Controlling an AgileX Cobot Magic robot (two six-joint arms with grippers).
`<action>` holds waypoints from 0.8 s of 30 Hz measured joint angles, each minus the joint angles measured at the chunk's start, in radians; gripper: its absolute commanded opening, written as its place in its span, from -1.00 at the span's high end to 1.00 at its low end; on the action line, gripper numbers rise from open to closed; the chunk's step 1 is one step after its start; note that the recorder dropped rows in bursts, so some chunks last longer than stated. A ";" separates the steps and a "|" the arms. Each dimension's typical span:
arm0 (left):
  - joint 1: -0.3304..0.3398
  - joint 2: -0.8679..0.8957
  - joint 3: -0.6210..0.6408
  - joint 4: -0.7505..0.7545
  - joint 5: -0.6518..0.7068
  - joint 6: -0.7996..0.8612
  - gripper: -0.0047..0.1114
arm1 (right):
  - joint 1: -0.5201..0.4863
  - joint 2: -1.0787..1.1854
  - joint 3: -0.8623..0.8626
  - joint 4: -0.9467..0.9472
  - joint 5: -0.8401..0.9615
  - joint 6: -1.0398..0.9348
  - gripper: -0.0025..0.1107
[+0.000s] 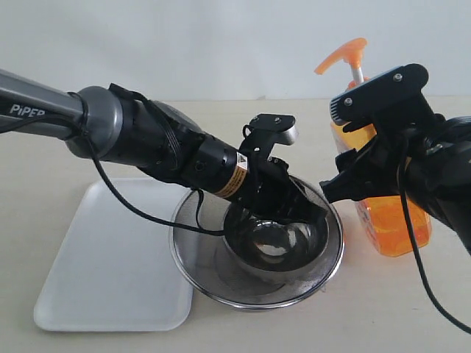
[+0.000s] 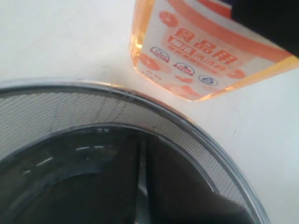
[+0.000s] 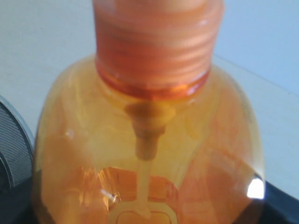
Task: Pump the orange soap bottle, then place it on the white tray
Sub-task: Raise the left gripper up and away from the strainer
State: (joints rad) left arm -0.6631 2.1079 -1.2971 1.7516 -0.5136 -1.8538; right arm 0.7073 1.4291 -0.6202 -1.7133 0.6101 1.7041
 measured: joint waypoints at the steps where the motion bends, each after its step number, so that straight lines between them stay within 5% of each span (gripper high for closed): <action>1: 0.000 -0.009 0.002 0.000 0.000 0.002 0.84 | 0.000 0.000 0.000 0.000 0.000 0.000 0.96; 15: 0.108 -0.356 0.177 0.000 0.134 0.079 0.84 | 0.000 0.000 0.000 0.000 0.000 0.000 0.96; 24: 0.117 -0.453 0.046 0.000 0.122 0.091 0.84 | 0.000 0.000 0.000 0.000 -0.002 0.000 0.96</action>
State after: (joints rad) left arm -0.5461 1.6553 -1.2509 1.7516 -0.3919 -1.7630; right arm 0.7073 1.4291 -0.6202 -1.7133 0.6083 1.7041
